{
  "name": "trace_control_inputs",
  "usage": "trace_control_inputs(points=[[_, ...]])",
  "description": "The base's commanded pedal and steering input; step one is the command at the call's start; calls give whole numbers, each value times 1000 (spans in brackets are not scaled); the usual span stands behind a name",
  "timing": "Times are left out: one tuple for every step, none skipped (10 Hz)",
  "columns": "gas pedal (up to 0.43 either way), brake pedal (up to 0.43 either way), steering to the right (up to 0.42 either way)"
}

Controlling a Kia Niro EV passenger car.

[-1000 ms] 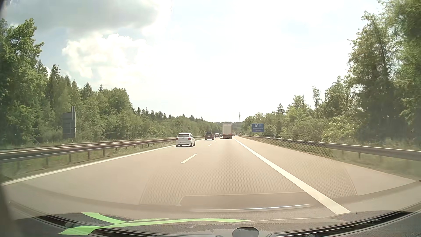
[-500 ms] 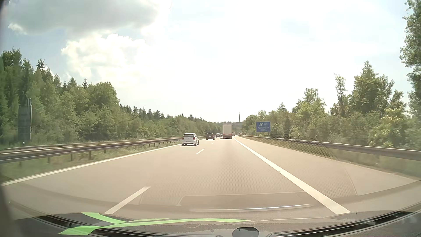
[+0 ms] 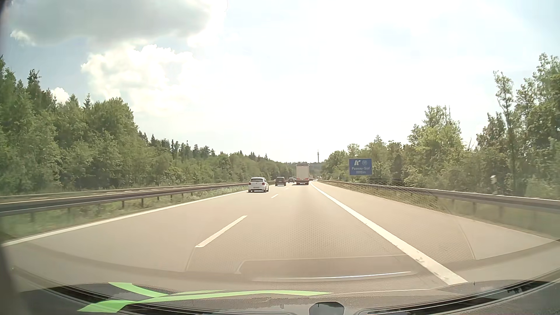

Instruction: Follow the waypoints while adhering to traffic rules and regulations

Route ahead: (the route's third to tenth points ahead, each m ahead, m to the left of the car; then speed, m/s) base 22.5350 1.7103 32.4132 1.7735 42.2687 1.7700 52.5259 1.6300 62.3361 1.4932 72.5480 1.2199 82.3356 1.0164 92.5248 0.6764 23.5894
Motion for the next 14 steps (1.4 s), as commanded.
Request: trace_control_inputs(points=[[220,0,-2],[220,0,-3],[228,0,-3],[240,0,-3],[248,0,-3],[248,0,-3],[260,0,-3],[260,0,-2],[260,0,-3],[248,0,-2],[248,0,-2],[248,0,-2],[248,0,-2],[260,0,-2]])
